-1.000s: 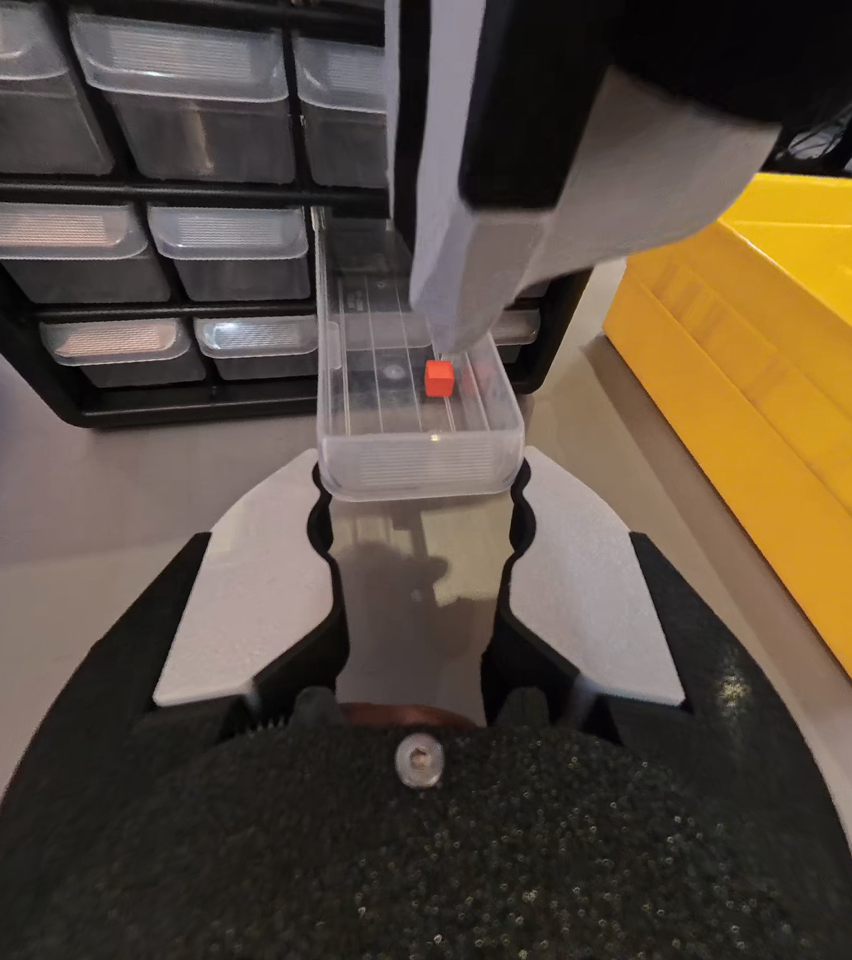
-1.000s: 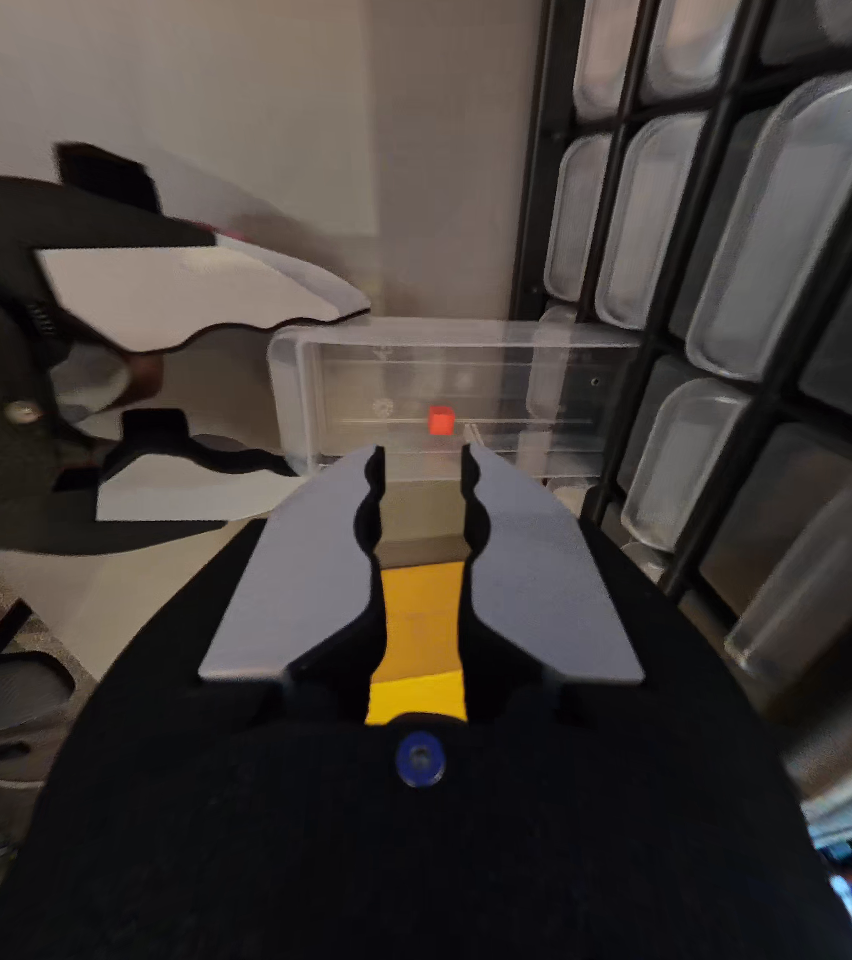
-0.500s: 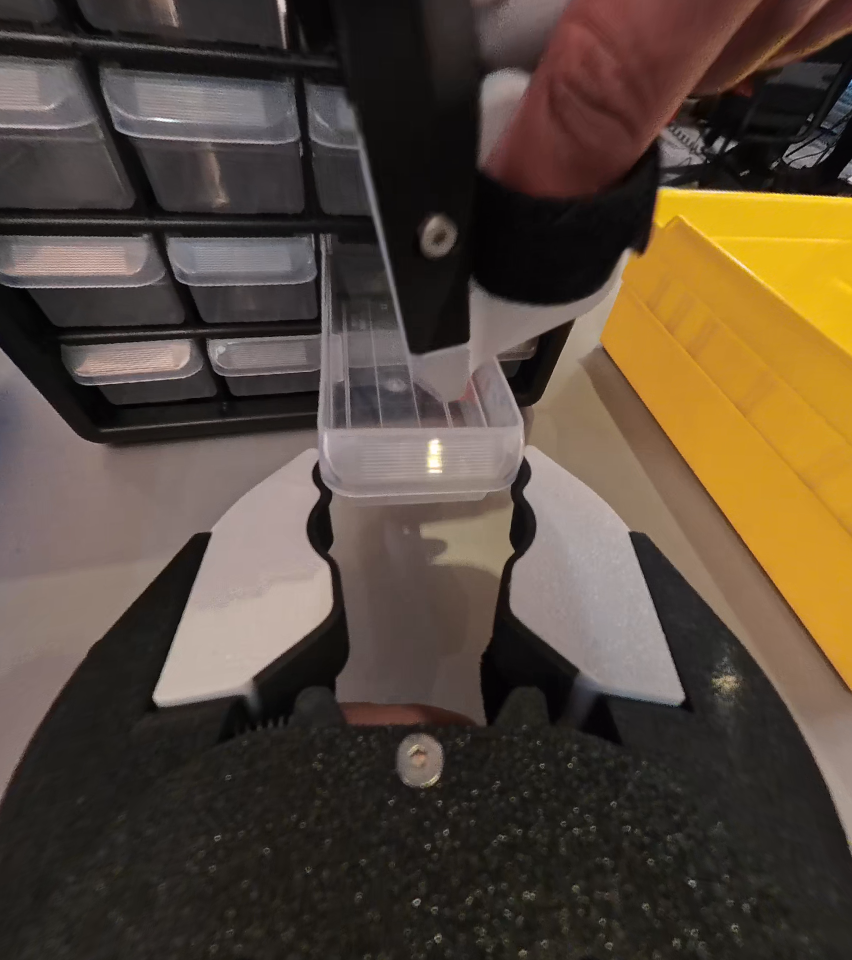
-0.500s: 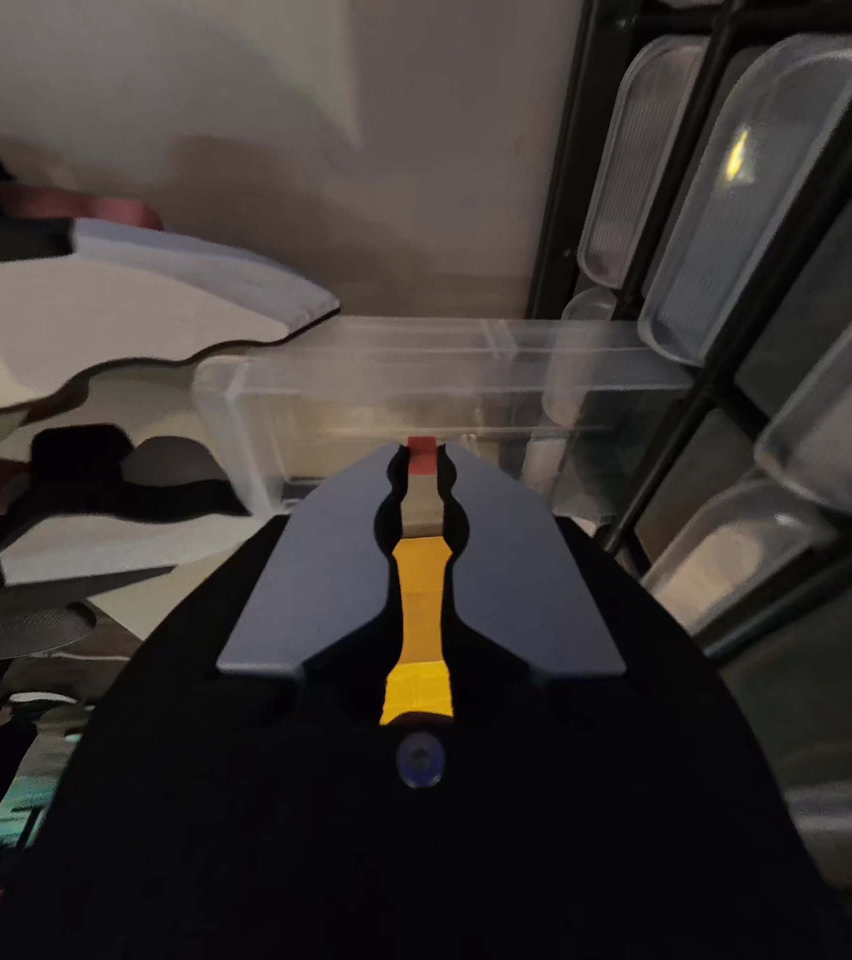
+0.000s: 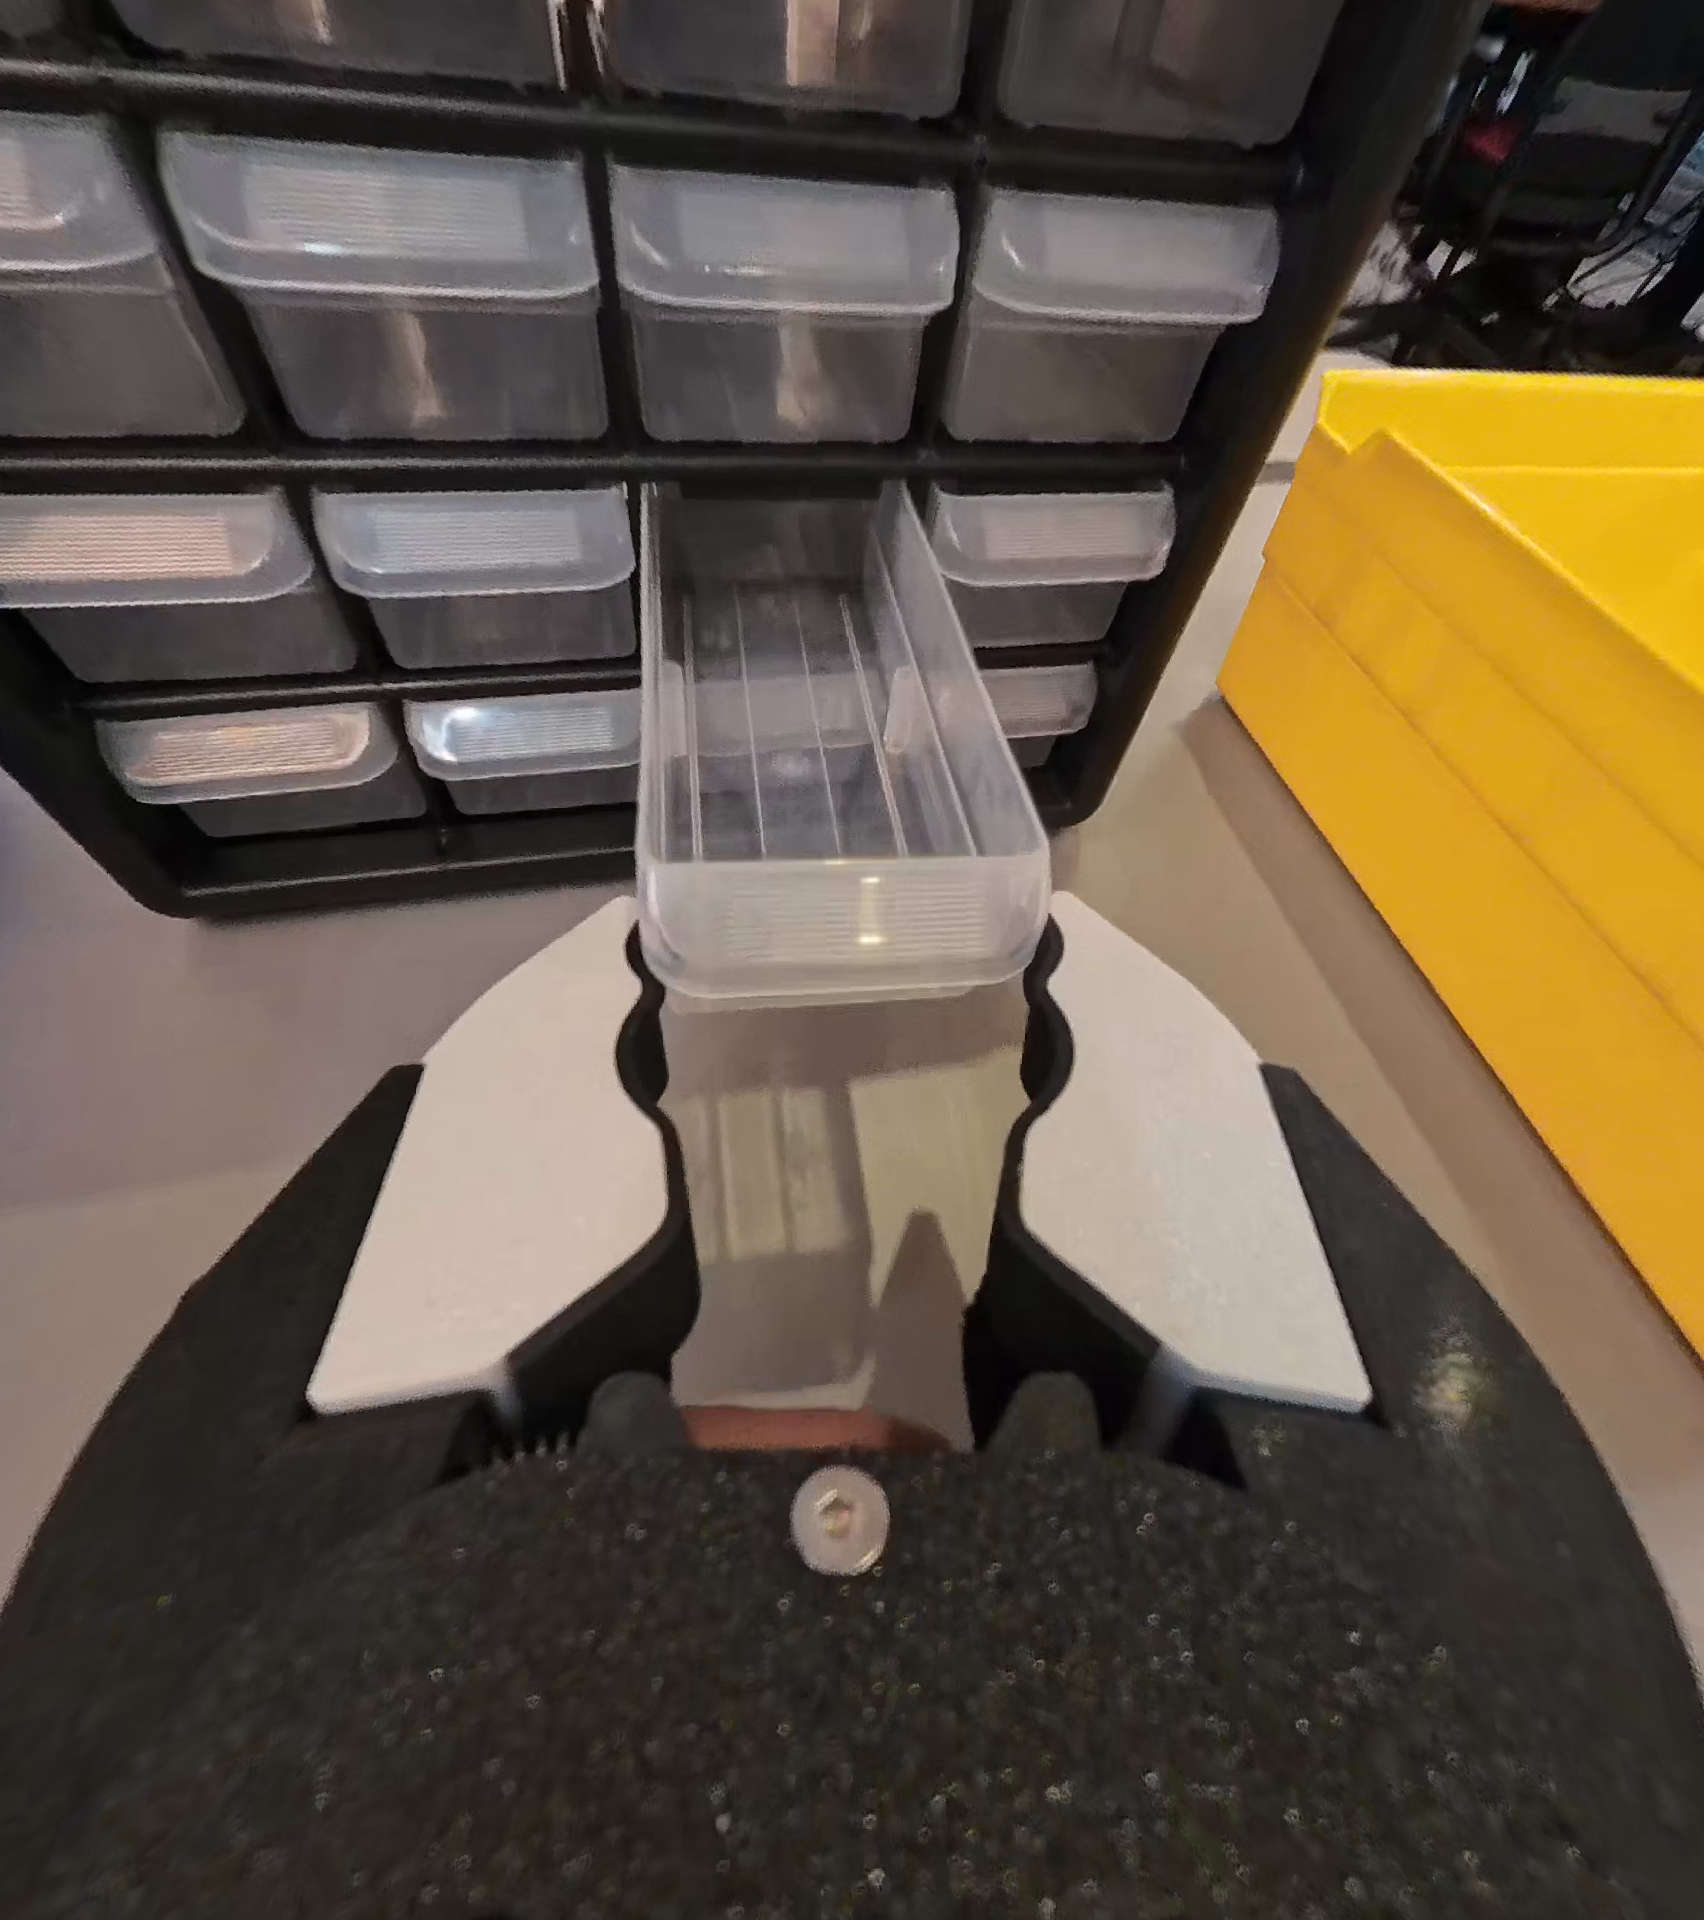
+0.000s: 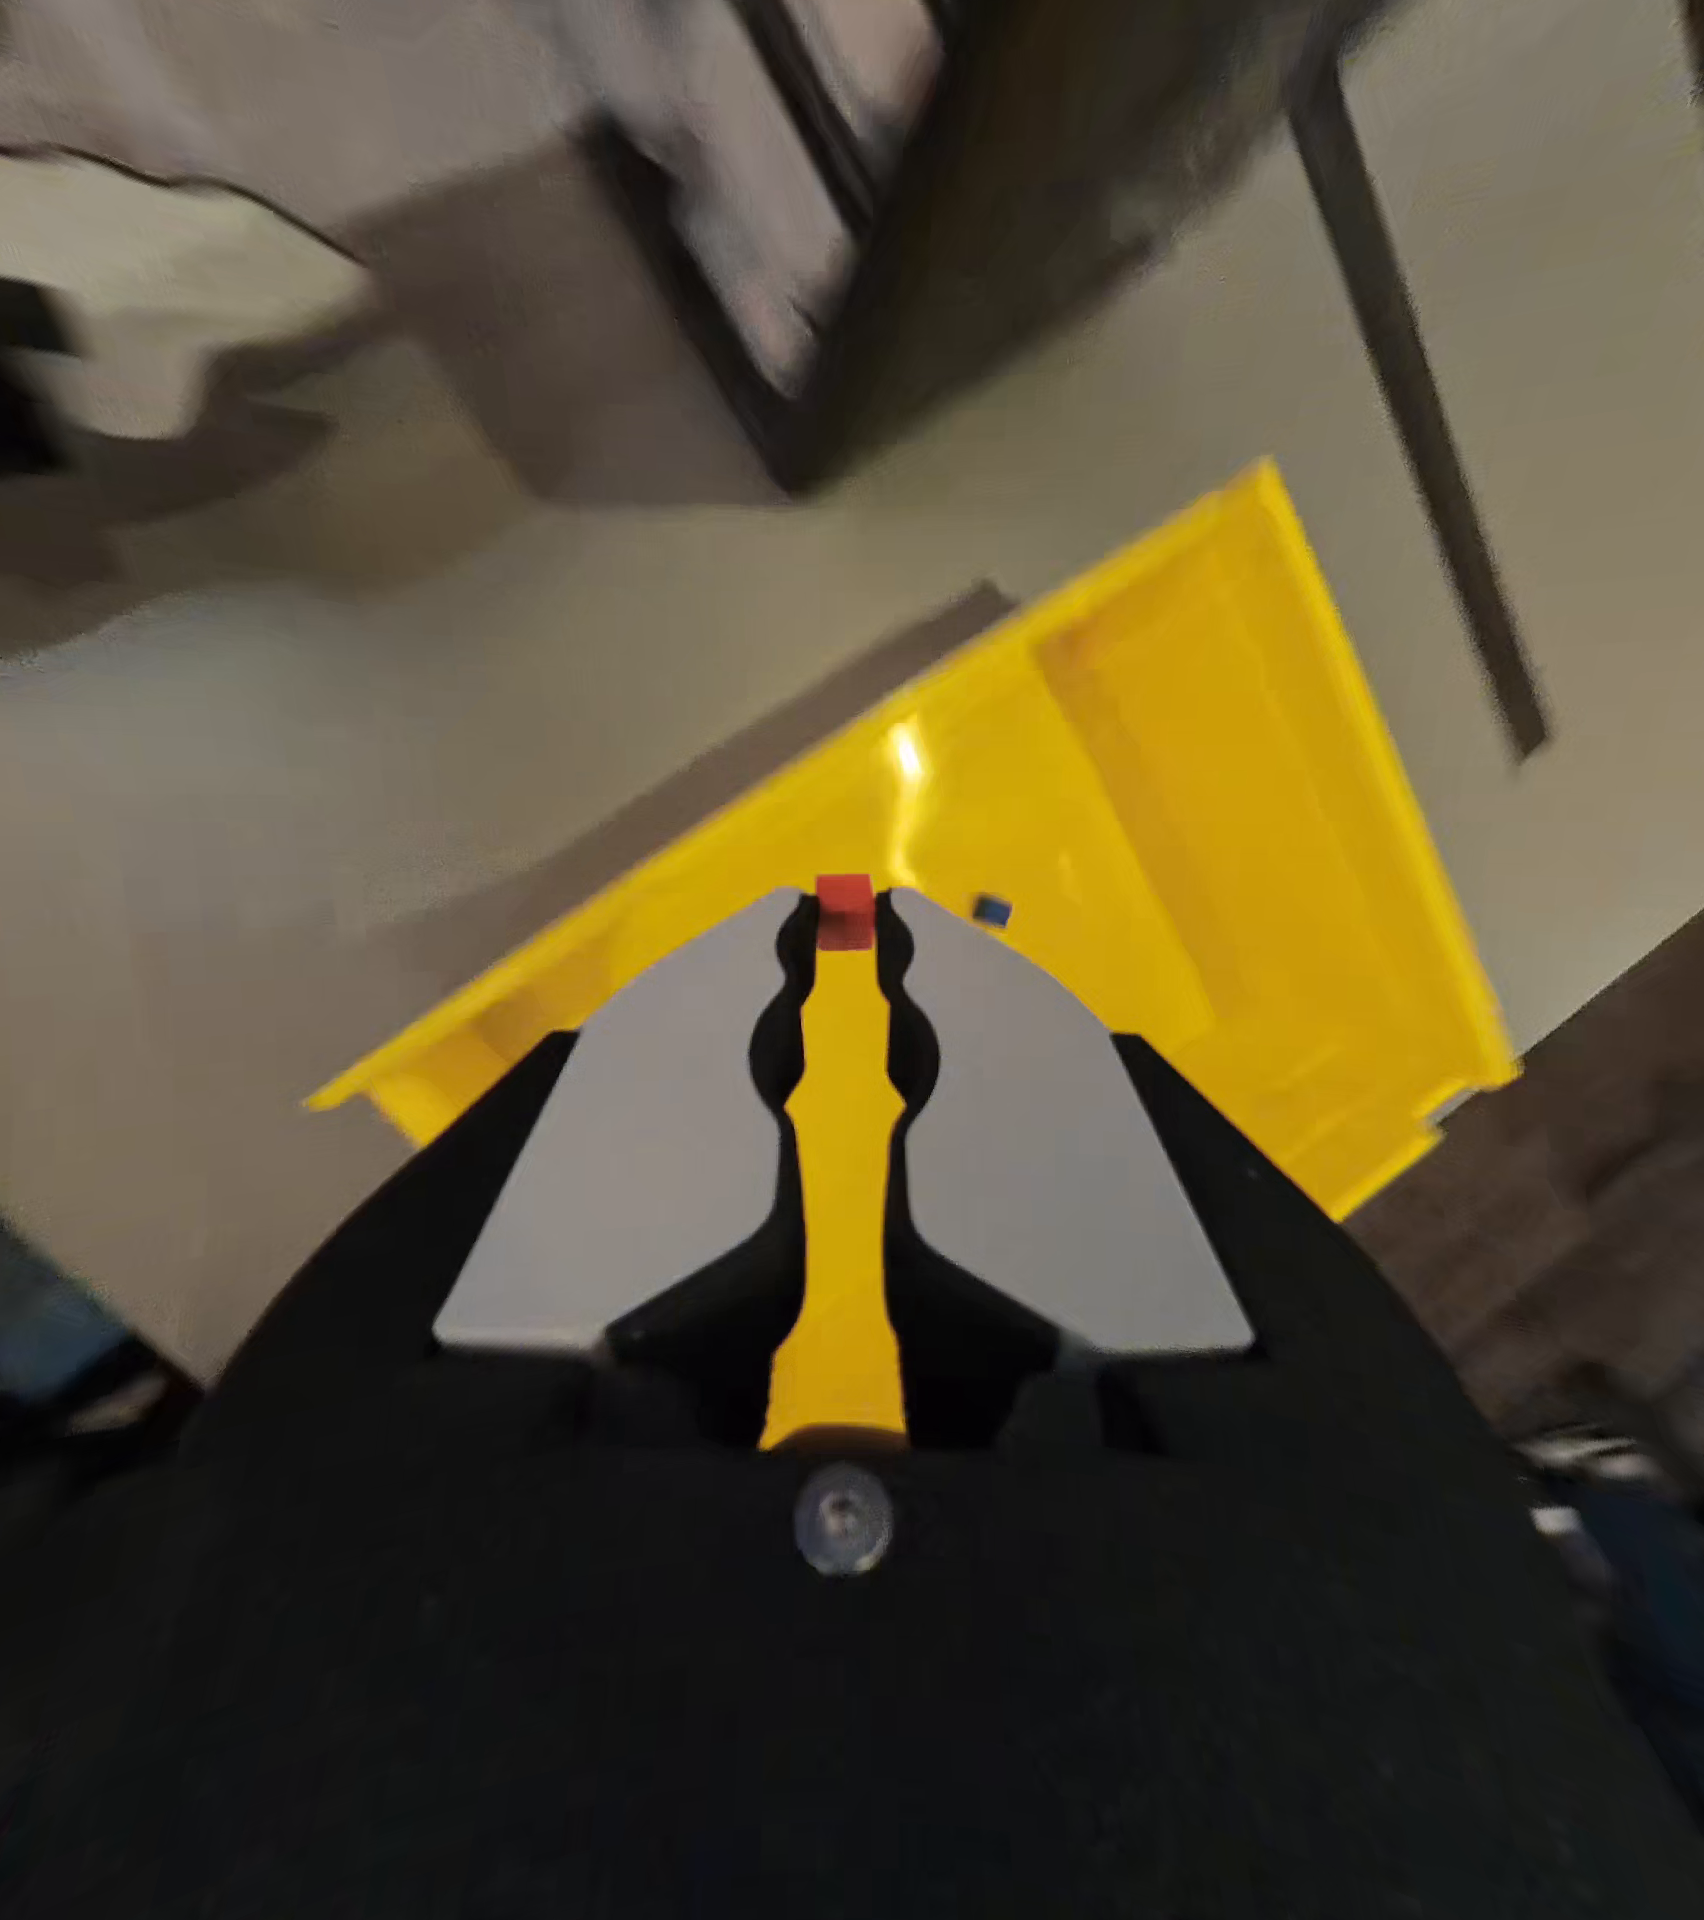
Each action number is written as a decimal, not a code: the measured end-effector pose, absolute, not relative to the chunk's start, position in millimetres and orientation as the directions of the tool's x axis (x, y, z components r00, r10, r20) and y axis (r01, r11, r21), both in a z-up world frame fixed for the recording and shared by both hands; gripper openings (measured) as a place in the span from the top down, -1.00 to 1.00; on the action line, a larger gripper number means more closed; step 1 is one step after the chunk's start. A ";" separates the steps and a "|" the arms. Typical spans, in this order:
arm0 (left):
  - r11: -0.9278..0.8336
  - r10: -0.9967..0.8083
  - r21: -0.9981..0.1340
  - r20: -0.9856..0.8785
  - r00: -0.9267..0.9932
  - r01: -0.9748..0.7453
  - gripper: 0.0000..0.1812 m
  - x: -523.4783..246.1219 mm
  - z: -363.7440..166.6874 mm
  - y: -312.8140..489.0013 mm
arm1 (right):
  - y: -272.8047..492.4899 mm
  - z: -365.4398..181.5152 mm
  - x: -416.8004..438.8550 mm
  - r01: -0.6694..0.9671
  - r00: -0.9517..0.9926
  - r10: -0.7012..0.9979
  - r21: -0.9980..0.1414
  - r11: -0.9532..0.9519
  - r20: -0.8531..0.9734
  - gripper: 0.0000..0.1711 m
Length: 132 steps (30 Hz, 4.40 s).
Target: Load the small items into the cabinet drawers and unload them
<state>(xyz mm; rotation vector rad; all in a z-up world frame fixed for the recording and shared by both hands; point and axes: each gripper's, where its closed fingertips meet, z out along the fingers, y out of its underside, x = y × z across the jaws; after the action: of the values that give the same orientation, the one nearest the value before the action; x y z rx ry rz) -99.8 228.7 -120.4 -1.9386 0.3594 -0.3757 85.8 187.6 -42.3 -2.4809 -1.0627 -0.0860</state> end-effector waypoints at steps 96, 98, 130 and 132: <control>-0.372 -0.756 -0.911 0.188 0.627 -0.175 0.53 -174.4 -123.1 104.8 | 270.9 -142.5 -25.7 0.940 0.270 0.033 -0.256 -0.225 0.962 0.85; -0.372 -0.754 -0.911 0.187 0.630 -0.175 0.53 -176.0 -122.4 105.5 | 258.5 -142.9 -28.2 0.935 0.295 0.044 -0.279 -0.220 0.954 0.84; -0.156 -0.972 -0.819 0.027 0.235 -0.552 0.46 -116.3 -80.8 152.1 | 198.4 -174.8 -46.1 0.142 0.986 0.156 -0.784 -0.605 0.058 0.19; -0.035 -0.982 -0.732 -0.101 0.160 -0.680 0.46 -93.1 -77.2 178.4 | 197.4 -177.0 -43.2 0.138 0.986 0.162 -0.774 -0.618 0.046 0.19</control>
<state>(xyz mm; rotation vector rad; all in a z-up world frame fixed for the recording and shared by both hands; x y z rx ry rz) -93.1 178.4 -77.2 -1.7830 1.5859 -0.5857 -43.2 197.4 -177.0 -2.2451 -0.2082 0.0348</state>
